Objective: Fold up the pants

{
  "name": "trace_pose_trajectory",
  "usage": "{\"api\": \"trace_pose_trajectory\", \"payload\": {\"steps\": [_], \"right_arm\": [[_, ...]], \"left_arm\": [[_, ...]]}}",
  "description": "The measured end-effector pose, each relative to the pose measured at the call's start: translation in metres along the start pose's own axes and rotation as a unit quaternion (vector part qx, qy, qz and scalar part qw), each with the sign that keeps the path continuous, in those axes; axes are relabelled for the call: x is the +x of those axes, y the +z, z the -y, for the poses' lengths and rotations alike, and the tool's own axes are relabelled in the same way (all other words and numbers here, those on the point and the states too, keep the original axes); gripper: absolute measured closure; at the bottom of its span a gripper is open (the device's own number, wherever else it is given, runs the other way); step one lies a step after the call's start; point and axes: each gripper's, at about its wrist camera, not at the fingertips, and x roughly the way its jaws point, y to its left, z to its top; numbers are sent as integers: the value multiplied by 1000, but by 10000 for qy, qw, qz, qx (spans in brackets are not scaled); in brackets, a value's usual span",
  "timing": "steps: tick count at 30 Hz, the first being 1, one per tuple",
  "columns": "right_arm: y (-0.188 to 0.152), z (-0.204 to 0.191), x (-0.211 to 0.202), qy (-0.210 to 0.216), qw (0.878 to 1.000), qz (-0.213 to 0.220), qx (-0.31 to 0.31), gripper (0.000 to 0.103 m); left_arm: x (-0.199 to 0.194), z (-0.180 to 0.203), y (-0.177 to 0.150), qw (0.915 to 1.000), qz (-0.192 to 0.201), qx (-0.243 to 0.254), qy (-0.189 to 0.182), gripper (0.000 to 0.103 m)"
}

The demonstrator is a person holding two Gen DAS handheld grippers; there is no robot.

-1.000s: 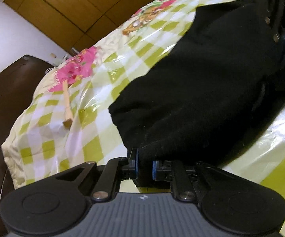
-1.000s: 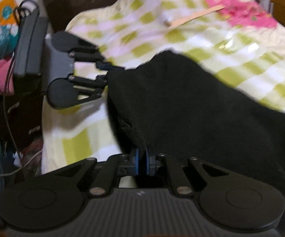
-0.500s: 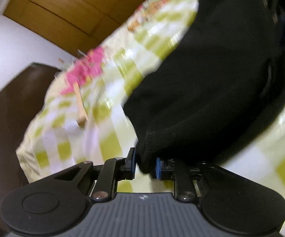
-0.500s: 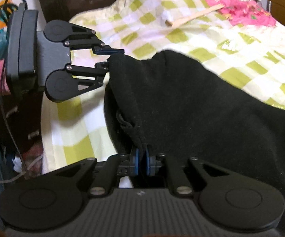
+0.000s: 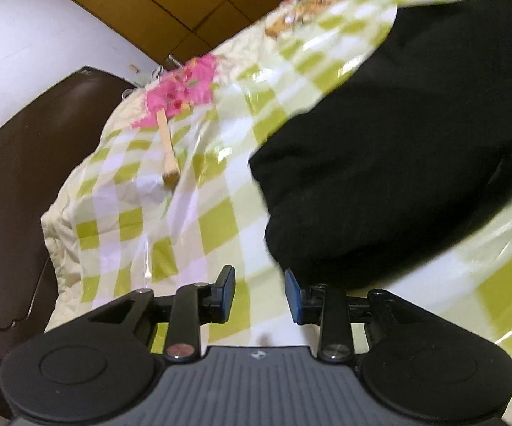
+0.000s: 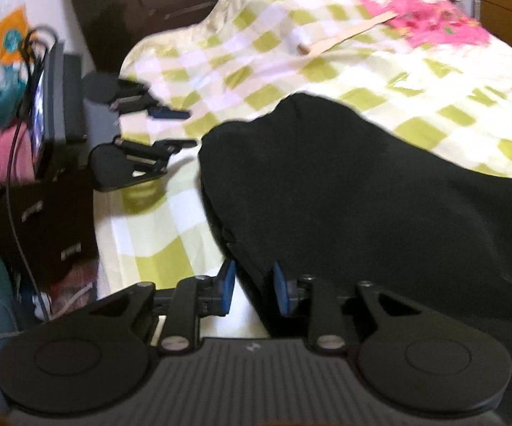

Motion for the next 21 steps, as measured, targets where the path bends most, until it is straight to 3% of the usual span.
{"api": "trace_pose_trajectory", "payload": {"steps": [4, 7, 11, 13, 18, 21], "right_arm": [[-13, 25, -34, -349, 9986, 126, 385, 77], [-27, 55, -66, -671, 9951, 148, 712, 76], [-45, 97, -104, -1223, 9886, 85, 878, 71], [-57, 118, -122, -1492, 9848, -102, 881, 70], [-102, 157, -155, -1474, 9713, -37, 1866, 68], [-128, 171, -159, -1473, 9650, 114, 2166, 68]], "left_arm": [[-24, 13, 32, 9989, 368, -5, -283, 58], [-37, 33, 65, 9924, 698, -214, -990, 57], [-41, 72, 113, 9709, 949, -508, -2138, 57], [-44, 100, 136, 9606, 1106, -410, -2515, 56], [-50, 172, 170, 9515, 1274, 381, -2774, 55], [-52, 199, 181, 9510, 1284, 915, -2660, 54]]}}
